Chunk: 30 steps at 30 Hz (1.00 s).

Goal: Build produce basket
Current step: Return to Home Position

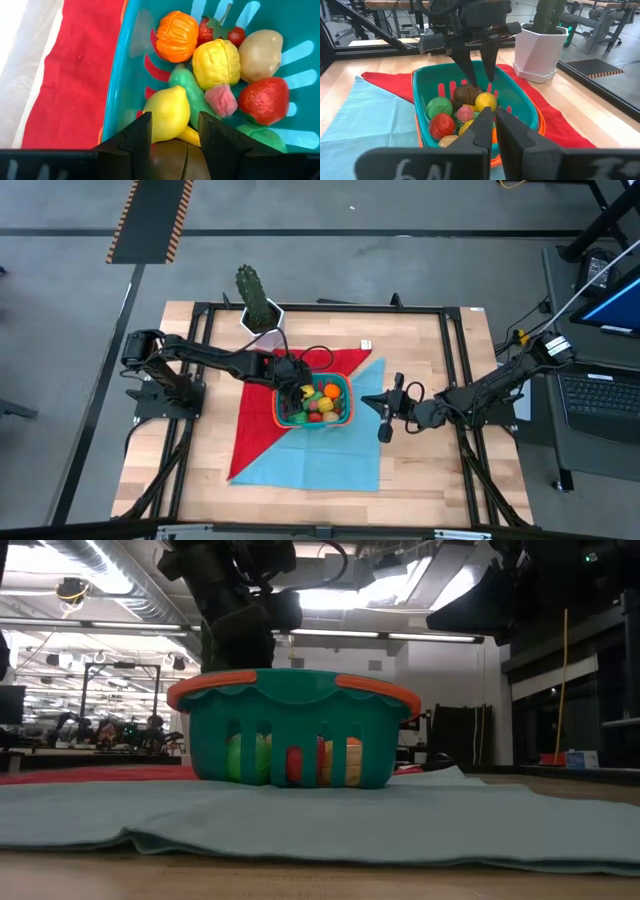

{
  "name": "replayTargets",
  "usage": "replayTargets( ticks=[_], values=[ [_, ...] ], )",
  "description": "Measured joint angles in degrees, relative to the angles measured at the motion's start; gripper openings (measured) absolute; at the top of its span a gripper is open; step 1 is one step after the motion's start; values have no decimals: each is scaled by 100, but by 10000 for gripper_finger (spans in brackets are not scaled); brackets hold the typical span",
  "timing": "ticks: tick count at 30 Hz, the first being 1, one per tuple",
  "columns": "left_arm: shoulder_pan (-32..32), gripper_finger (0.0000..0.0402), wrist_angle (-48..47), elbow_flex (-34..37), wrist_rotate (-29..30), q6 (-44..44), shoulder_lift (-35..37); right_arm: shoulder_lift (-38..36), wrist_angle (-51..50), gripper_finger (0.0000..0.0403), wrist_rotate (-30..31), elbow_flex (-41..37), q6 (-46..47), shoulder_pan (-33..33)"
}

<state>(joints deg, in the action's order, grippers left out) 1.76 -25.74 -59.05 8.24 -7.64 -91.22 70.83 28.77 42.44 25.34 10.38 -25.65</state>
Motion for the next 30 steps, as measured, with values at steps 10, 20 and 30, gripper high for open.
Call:
replayTargets(
  ticks=[10, 20, 30],
  values=[
    [-744, 152, 480, 4, -21, 370, 594, -142, 9, 26, -9, 0, -40, -25],
    [-2234, 138, 1508, 948, 695, 190, 2175, -1298, -704, 26, -354, -5, -271, -477],
    [-3635, 122, 3690, 3449, 1482, 344, 4372, -3074, -1000, 26, -353, -632, -524, -1002]
  ],
)
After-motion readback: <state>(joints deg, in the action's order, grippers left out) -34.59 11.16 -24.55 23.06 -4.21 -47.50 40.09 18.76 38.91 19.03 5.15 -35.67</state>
